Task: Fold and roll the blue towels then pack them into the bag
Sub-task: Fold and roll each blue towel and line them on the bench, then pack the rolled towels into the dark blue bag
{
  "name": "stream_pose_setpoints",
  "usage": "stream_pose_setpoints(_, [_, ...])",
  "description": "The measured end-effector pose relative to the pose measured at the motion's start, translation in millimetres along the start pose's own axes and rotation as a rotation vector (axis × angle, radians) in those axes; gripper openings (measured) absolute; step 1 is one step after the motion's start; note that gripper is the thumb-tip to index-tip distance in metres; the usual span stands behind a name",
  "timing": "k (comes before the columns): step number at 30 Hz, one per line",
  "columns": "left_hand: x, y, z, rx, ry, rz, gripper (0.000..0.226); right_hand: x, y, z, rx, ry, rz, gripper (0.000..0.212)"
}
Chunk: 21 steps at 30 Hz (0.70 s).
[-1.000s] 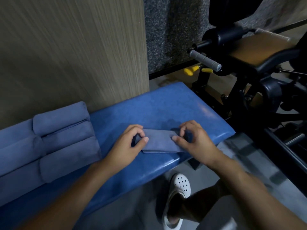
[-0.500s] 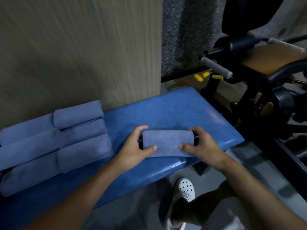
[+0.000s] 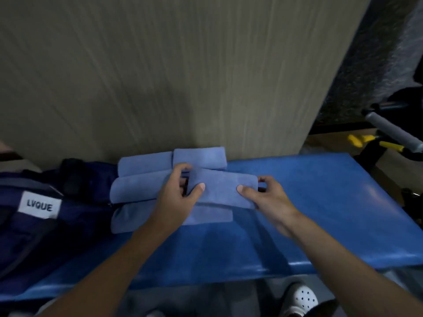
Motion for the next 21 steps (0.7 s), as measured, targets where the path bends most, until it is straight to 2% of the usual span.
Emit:
stream_pose_setpoints(4, [34, -14, 18, 0.021, 0.060, 0.183, 0.042, -35, -3, 28, -0.024, 0.001, -0.014, 0.047])
stream_pose_setpoints(8, [45, -19, 27, -0.262, 0.218, 0.581, 0.056, -53, 0, 44, -0.005, -0.032, -0.198, 0.044])
stream_pose_setpoints(15, [39, -44, 35, -0.276, 0.201, 0.691, 0.054, -55, 11, 56, 0.003, 0.001, -0.210, 0.036])
stream_pose_setpoints(21, [34, -44, 34, -0.238, 0.105, 0.789, 0.059, -54, 19, 49, -0.065, -0.025, -0.303, 0.044])
Point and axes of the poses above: each hand's wrist, its own z-axis towards the middle knuckle, its own x-axis out of the back of the hand, y = z × x, the point moved 8 cm from there along z, towards the middle knuckle, and after that the axes turned 15 degrees about x, right-handed, at the moved point
